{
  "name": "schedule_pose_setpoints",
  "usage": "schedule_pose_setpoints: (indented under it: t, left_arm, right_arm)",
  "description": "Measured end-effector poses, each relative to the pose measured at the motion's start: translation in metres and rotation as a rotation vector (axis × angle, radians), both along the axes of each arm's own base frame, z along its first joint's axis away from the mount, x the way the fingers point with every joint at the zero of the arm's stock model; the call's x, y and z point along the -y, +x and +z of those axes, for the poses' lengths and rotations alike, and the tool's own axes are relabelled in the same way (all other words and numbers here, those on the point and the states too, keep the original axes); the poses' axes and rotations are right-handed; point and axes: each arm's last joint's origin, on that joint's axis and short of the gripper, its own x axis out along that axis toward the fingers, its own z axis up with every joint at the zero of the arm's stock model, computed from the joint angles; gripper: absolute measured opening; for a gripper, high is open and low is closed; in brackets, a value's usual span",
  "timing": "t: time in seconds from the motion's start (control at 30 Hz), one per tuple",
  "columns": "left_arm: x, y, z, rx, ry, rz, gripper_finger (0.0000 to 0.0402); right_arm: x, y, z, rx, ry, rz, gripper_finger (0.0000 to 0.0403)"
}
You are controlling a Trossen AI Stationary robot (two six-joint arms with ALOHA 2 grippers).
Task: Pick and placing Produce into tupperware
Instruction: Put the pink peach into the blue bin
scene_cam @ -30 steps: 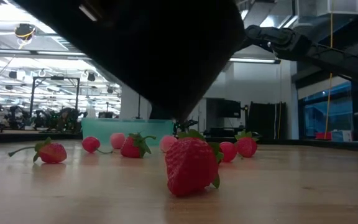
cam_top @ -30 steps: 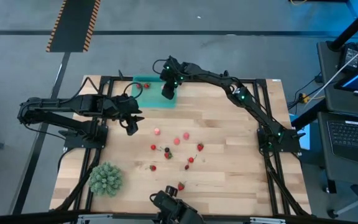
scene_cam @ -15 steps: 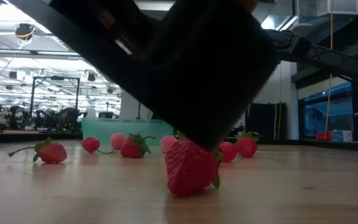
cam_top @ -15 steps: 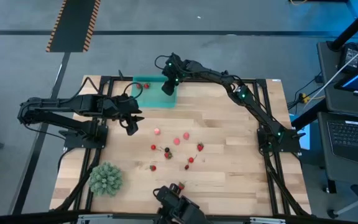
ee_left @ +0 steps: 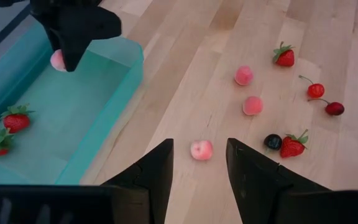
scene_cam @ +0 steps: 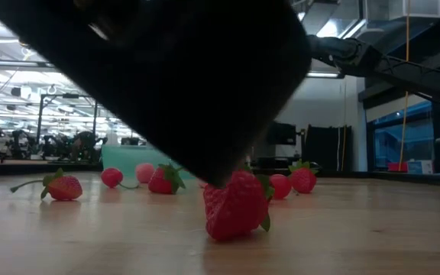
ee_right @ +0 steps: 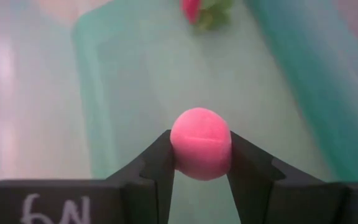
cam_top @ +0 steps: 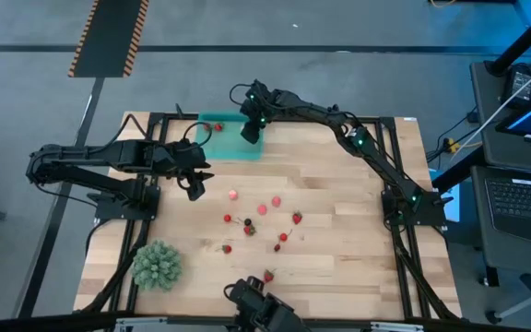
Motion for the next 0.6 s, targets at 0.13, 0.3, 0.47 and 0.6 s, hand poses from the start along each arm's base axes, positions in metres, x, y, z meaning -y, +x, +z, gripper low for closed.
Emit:
schedule_pose_setpoints:
  t: [0.13,0.3,0.47,0.6]
  left_arm:
    - [0.000,0.000,0.000,0.000,0.000,0.000,0.0141]
    - [0.000,0.000,0.000,0.000,0.000,0.000,0.0141]
    - [0.000,0.000,0.000,0.000,0.000,0.000,0.0141]
    - [0.000,0.000,0.000,0.000,0.000,0.000,0.0141]
  right_arm:
    - [-0.010,0.005,0.000,-0.004,-0.032,0.066,0.0127]
    - [-0.016,0.008,-0.001,-0.009,-0.061,0.119,0.0127]
    - [-0.015,0.008,-0.001,-0.009,-0.058,0.112,0.0127]
    - [-0.014,0.008,0.000,-0.011,-0.087,0.093,0.0133]
